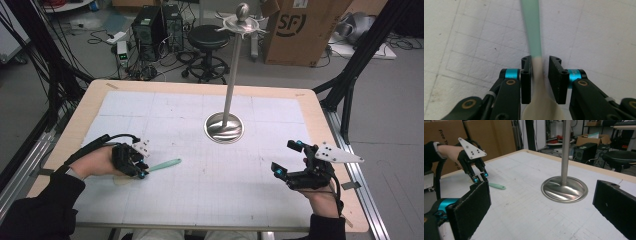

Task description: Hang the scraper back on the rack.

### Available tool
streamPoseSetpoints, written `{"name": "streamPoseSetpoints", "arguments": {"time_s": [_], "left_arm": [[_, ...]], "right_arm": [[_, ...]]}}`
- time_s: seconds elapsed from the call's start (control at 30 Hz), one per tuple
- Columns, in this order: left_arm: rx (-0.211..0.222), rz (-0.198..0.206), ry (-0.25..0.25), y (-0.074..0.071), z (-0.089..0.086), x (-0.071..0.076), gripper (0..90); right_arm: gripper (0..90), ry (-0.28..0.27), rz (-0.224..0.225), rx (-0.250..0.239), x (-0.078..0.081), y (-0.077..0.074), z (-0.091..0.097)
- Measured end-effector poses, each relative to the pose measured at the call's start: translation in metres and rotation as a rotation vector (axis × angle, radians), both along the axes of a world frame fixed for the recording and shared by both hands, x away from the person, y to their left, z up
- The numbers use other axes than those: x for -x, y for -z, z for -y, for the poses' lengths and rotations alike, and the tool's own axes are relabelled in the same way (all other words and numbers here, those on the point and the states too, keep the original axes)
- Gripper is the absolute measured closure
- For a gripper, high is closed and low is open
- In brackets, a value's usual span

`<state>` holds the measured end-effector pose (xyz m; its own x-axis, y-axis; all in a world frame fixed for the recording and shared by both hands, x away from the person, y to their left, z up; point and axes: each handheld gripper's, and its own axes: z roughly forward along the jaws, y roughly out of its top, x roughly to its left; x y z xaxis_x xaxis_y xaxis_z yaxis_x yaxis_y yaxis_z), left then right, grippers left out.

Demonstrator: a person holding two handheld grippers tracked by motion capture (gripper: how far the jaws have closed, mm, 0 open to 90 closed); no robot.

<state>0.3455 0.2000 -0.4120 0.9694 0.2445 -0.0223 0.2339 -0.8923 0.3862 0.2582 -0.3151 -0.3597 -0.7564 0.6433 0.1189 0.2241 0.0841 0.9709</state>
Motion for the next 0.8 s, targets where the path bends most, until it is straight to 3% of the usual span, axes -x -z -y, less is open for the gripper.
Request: {"name": "streamPoseSetpoints", "arguments": {"time_s": [0.13, 0.37, 0.7, 0.8], "left_arm": [[-0.006, -0.004, -0.005, 0.000, 0.000, -0.001, 76.3], [-0.067, -0.003, 0.006, -0.002, 0.008, -0.002, 76.8], [-0.079, -0.023, -0.014, -0.003, 0.010, -0.003, 79.6], [-0.088, -0.011, -0.011, -0.003, 0.011, -0.002, 80.0]], "right_arm": [[0.6, 0.000, 0.000, 0.001, 0.000, 0.000, 0.000], [0.6, 0.001, -0.002, 0.001, 0.000, 0.000, 0.000], [0.6, 0.003, 0.001, 0.002, 0.001, 0.001, 0.001], [0.6, 0.002, -0.002, 0.001, 0.001, 0.000, 0.001]]}}
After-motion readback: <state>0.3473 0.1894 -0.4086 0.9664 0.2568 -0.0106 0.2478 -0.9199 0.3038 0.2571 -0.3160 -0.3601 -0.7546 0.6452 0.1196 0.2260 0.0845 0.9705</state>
